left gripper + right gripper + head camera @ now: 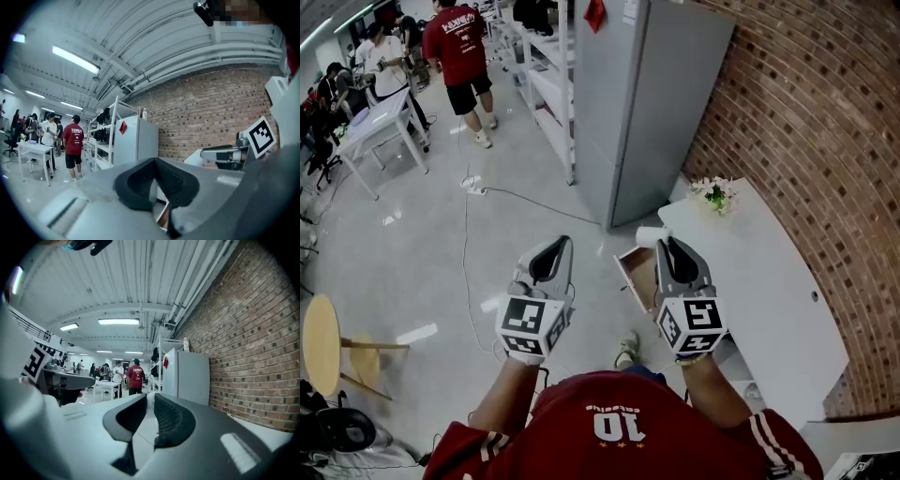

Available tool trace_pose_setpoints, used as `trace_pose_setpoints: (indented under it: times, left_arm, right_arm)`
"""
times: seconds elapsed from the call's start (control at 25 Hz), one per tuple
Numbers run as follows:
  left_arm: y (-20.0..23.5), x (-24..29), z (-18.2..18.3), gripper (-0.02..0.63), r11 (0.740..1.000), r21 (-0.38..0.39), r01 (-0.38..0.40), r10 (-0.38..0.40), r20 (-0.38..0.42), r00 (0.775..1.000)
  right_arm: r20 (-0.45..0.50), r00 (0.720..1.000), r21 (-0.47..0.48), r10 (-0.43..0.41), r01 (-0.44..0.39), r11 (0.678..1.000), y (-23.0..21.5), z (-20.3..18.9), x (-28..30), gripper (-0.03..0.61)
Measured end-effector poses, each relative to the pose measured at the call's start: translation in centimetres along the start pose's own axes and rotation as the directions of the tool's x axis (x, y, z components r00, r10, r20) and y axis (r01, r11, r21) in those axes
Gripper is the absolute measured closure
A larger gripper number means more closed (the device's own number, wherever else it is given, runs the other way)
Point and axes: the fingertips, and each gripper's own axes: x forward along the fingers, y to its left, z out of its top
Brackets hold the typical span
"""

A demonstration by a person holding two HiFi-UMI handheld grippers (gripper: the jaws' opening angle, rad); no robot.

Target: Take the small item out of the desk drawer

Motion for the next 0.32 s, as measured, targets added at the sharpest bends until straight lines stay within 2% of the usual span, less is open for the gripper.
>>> trace_pose_setpoints:
  times: [0.32]
  left_arm:
    - [-0.29, -0.53, -0.25, 0.611, 1.0, 0.015, -0.007, 0.007, 0.006, 1.0]
  right_arm:
    - [0.017, 0.999, -0.012, 0.033, -0.033, 0.999, 0.87, 0.61, -0.47, 0.526]
